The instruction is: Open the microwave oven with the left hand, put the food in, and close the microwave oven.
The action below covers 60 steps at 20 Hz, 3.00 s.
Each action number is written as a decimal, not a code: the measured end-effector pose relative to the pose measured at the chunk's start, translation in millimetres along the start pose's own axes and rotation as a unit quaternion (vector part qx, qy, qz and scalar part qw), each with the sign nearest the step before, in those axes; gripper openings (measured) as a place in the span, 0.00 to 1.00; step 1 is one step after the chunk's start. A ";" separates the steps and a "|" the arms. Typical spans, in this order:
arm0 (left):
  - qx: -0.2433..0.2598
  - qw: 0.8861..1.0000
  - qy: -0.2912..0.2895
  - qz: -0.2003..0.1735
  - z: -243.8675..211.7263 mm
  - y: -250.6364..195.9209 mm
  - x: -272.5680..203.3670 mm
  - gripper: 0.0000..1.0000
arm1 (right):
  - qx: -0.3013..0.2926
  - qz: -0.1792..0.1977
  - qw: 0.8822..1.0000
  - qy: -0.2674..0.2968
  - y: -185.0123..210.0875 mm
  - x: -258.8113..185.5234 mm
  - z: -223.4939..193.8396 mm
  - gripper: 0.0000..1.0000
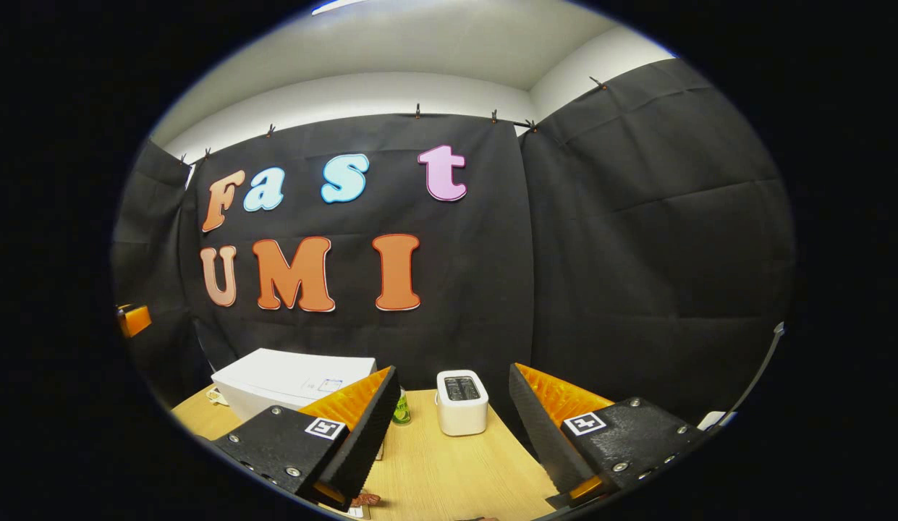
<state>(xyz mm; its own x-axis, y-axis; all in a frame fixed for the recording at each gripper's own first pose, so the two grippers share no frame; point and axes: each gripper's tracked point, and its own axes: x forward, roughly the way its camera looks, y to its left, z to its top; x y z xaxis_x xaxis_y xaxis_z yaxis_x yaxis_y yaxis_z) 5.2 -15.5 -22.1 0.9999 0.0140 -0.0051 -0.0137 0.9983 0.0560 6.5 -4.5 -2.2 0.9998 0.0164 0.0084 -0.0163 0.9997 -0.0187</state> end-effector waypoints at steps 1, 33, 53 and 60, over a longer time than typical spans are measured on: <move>-0.001 1.000 0.002 -0.004 -5.4 -4.8 1.4 0.96 | 0.000 -0.001 1.000 0.000 -1.4 -1.0 0.0 0.94; 0.034 0.979 0.125 -0.159 -309.0 -210.5 121.0 1.00 | -0.027 -0.062 0.996 0.056 -56.1 -1.9 -23.2 0.94; 0.012 0.980 0.145 -0.136 -328.8 -207.6 144.3 0.09 | -0.085 -0.046 0.992 0.087 -58.9 -4.8 -39.5 0.95; 0.009 0.972 0.155 -0.179 -323.2 -185.0 65.6 0.09 | -0.075 -0.029 0.994 0.078 -39.6 -4.7 -37.6 0.95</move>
<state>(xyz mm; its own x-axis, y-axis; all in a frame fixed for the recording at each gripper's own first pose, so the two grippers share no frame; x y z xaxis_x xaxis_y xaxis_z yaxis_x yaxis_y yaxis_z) 71.4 -181.2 -355.5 0.8908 -0.3140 -0.3285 0.3369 0.9415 0.0135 2.8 -44.9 -39.1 0.9885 -0.0568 -0.1402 0.0321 0.9845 -0.1722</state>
